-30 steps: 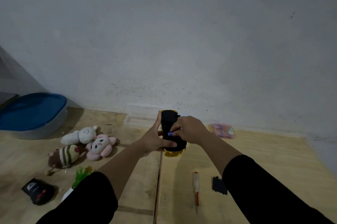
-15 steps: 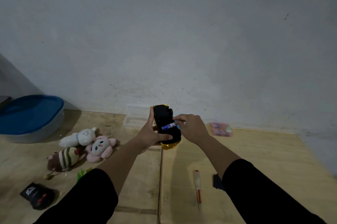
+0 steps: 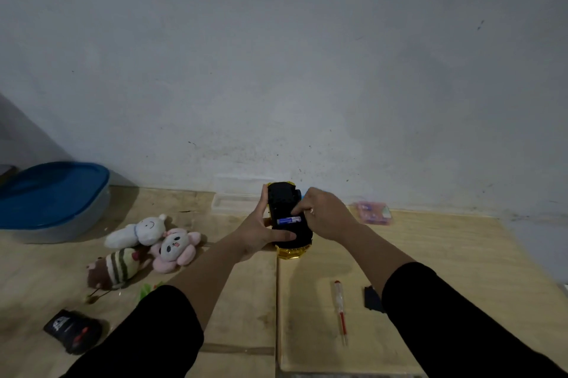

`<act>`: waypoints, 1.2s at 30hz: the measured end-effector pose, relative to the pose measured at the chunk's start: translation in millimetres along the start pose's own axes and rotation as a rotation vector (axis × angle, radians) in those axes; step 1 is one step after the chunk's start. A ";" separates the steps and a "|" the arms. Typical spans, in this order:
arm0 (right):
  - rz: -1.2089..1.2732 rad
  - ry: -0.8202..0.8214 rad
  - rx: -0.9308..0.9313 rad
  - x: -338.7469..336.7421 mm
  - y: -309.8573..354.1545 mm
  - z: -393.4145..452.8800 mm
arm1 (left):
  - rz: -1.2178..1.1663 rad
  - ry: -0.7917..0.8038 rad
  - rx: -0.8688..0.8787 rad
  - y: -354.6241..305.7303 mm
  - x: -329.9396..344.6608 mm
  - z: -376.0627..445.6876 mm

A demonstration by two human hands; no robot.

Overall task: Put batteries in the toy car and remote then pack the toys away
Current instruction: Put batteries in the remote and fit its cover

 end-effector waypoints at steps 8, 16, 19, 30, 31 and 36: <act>0.463 -0.134 0.132 -3.7 25.0 8.6 | 0.075 0.092 -0.025 -7.0 15.5 -4.9; 0.413 -0.122 0.126 0.1 15.6 2.8 | 0.050 0.060 -0.044 -11.9 -3.0 -7.9; 0.330 -0.146 0.148 -0.7 11.4 5.2 | 0.060 0.054 -0.035 -13.5 -7.0 -7.6; 0.152 -0.003 0.151 0.0 10.0 4.8 | 0.081 0.062 -0.019 -16.0 -13.2 -5.7; 0.133 0.007 0.138 -0.4 11.6 6.1 | 0.099 0.065 -0.023 -15.8 -12.5 -5.9; 0.029 0.041 0.064 0.2 18.3 13.7 | 0.114 0.068 -0.047 -12.6 -11.2 -6.3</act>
Point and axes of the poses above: each hand's wrist, its own z-axis towards the middle knuckle, its own x-axis out of the palm, y = z × x, the point moved 4 cm from there along z, towards the middle knuckle, and after that the axes turned 11 degrees about -z, right-handed, at the moved point
